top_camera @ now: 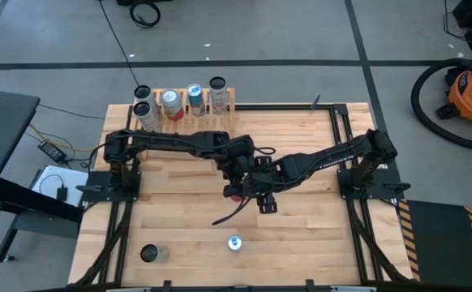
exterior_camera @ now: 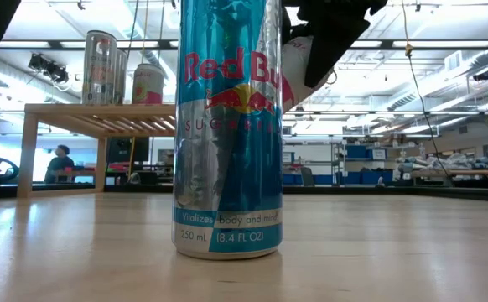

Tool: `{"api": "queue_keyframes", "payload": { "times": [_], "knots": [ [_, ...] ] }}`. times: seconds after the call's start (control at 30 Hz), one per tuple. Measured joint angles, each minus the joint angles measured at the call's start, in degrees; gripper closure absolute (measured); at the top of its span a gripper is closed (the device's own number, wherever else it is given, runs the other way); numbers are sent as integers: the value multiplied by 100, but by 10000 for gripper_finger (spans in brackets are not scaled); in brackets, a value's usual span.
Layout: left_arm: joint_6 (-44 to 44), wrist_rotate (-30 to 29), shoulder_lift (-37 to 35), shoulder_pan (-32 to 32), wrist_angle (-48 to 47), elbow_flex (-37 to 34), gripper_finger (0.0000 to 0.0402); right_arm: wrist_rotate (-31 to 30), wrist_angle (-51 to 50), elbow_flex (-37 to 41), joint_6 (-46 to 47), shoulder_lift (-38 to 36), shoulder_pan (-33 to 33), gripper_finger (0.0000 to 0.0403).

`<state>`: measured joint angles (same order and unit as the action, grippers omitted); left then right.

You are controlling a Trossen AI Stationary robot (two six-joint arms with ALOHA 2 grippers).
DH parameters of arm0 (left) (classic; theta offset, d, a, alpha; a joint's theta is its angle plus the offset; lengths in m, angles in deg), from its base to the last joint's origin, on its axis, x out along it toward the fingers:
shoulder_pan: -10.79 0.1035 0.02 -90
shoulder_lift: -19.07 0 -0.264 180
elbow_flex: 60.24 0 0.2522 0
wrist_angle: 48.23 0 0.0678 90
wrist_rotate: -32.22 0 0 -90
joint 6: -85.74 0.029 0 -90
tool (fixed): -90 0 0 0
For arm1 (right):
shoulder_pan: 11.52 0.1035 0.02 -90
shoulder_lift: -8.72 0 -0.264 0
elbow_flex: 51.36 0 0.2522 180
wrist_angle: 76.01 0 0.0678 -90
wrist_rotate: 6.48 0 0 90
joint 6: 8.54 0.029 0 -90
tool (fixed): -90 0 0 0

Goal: Place canned beverage on shelf
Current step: Put the pink white soda can on the shelf aligned with the other pink white soda can

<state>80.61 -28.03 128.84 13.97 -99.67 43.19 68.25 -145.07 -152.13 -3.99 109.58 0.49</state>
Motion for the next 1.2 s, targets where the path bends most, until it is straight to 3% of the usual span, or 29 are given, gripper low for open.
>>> {"api": "queue_keyframes", "payload": {
  "times": [0.4,1.2],
  "knots": [
    [550,621,-7,4,51,0,86,188,121,-2,-18,-183,72,84],
    [563,814,-2,-1,57,-11,113,332,163,-2,14,-188,66,79]
  ]
}}
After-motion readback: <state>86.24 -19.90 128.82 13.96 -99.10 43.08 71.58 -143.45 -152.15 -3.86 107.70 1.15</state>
